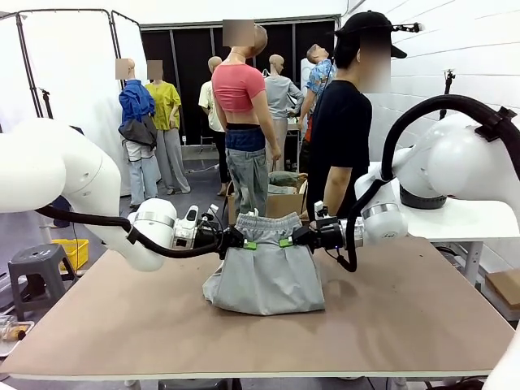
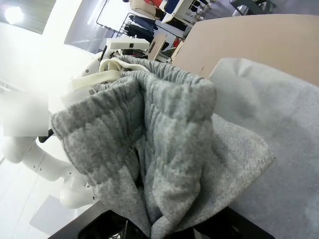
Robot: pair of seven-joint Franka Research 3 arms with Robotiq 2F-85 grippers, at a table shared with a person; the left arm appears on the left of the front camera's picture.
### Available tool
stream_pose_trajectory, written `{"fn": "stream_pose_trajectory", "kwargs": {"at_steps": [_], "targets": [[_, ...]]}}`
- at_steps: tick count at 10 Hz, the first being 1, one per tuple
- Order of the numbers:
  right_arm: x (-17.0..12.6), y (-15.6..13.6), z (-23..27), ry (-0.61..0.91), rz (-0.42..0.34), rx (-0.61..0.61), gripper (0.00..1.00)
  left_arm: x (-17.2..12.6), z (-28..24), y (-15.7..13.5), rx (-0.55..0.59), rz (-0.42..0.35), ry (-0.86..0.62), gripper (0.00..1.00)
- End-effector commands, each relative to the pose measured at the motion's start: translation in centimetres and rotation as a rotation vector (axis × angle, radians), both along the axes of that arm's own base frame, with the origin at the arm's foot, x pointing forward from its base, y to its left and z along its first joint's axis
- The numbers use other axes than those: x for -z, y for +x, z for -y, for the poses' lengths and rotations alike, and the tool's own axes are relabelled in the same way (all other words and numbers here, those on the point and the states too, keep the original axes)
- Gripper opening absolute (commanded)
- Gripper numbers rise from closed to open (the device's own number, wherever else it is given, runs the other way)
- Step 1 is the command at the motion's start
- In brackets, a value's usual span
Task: Fold the training pants.
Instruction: Fold the Training pants in half.
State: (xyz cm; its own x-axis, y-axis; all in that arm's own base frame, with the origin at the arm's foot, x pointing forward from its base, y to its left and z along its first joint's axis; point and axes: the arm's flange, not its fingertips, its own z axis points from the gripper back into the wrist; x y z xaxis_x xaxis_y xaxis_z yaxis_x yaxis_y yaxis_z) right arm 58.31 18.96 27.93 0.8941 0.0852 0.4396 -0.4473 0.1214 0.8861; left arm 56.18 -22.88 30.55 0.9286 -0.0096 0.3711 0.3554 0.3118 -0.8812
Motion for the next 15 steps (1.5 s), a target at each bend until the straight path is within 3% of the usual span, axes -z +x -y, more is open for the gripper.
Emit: {"fn": "stream_pose_trajectory", "kwargs": {"at_steps": [1,6,8,10,15], "targets": [[0.2,1.9,1.2,-0.014,-0.027,0.065,0.0,0.9,-1.5,1.5,-0.055,-0.042,0.021,0.0],[1.7,3.2,1.5,-0.091,-0.161,0.112,0.0,2.2,-1.5,2.2,-0.075,-0.18,0.093,0.0],[1.9,3.5,1.6,-0.109,-0.173,0.129,0.0,2.2,-1.6,2.5,-0.078,-0.184,0.097,0.0],[1.7,3.9,1.8,-0.104,-0.148,0.153,0.0,2.5,-1.4,3.1,-0.082,-0.14,0.075,0.0],[2.5,4.6,2.5,-0.134,-0.161,0.196,0.0,2.7,-1.3,4.1,-0.111,-0.178,0.117,0.0]]}}
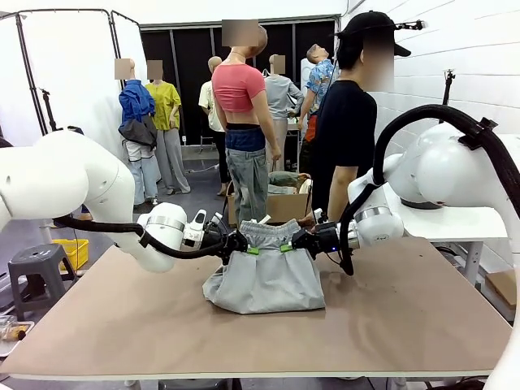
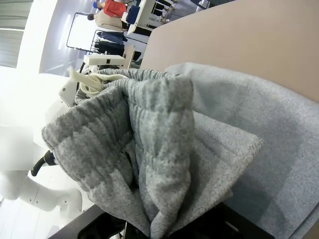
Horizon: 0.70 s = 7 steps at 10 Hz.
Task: Fold the training pants.
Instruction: Fold the Training pants in half.
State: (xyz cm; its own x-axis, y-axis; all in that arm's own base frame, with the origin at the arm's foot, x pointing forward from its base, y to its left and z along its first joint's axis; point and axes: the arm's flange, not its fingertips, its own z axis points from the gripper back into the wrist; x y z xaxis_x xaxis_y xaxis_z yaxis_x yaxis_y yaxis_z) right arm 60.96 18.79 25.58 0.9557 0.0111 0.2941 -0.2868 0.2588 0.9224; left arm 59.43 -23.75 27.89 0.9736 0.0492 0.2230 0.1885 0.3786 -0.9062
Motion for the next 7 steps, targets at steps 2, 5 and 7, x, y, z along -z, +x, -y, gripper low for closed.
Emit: {"fn": "stream_pose_trajectory", "kwargs": {"at_steps": [2,5,7], "targets": [[0.4,2.1,2.5,-0.07,-0.036,0.081,0.0,0.0,-2.3,0.8,-0.034,-0.035,0.078,0.0],[0.2,2.2,3.1,-0.062,-0.052,0.103,0.15,0.3,-2.6,1.1,-0.067,-0.054,0.11,0.11],[-0.1,2.2,3.6,-0.064,-0.065,0.116,0.55,0.3,-3.0,1.1,-0.098,-0.054,0.137,0.5]]}}
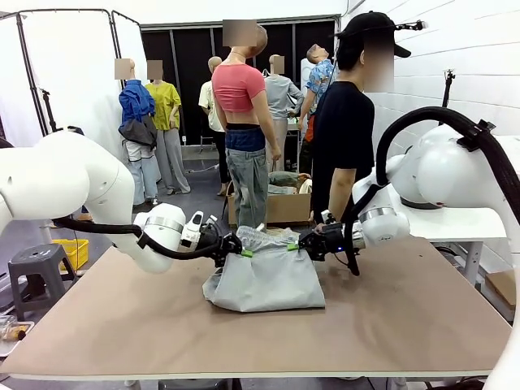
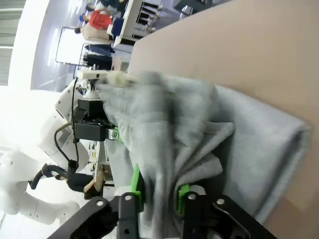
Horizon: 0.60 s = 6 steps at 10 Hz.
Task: Fold the training pants.
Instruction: Fold the Training pants in half.
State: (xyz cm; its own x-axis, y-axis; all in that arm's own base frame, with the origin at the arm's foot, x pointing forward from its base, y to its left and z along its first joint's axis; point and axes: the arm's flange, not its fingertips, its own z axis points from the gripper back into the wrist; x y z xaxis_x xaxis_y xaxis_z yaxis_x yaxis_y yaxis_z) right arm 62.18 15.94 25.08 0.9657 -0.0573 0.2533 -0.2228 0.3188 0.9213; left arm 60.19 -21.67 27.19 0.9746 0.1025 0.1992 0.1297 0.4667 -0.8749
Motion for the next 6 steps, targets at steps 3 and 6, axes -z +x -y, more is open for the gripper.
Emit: {"fn": "stream_pose_trajectory", "kwargs": {"at_steps": [3,6], "targets": [[-1.7,0.7,2.0,-0.01,-0.008,0.053,1.0,-1.2,-1.7,0.1,-0.057,0.003,0.078,1.0],[-2.6,0.4,2.8,-0.038,0.005,0.059,1.0,-3.0,-4.1,-0.4,-0.117,0.033,0.122,1.0]]}}
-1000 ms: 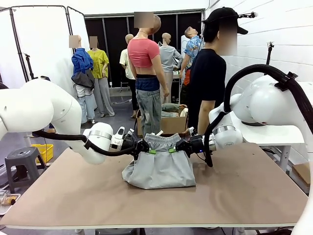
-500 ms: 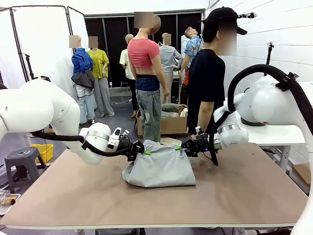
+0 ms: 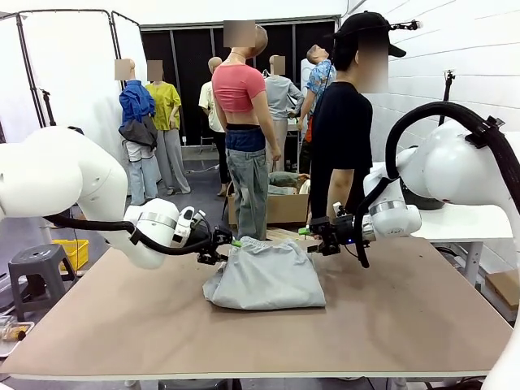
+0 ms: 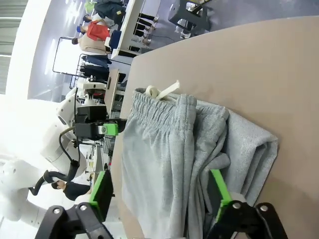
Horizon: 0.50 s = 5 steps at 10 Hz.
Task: Fold the training pants.
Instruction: Fold the Training pants in half.
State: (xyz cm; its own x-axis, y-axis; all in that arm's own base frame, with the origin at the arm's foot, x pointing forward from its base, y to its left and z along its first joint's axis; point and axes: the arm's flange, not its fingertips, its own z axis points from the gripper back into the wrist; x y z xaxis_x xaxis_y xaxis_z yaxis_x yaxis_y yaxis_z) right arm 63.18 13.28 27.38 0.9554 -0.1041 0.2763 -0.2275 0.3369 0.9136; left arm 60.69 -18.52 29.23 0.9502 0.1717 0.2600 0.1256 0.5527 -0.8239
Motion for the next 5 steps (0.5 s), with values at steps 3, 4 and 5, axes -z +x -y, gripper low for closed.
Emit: {"fn": "stream_pose_trajectory", "kwargs": {"at_steps": [3,4,5], "targets": [[-2.2,-1.2,0.6,-0.067,0.015,0.006,1.0,-3.5,-3.2,-2.1,-0.081,0.02,0.066,1.0],[-2.6,-1.4,0.7,-0.066,0.027,0.005,1.0,-4.1,-3.6,-2.3,-0.083,0.03,0.066,1.0],[-2.9,-1.3,0.9,-0.066,0.052,0.004,1.0,-4.3,-3.7,-2.2,-0.079,0.038,0.059,1.0]]}}
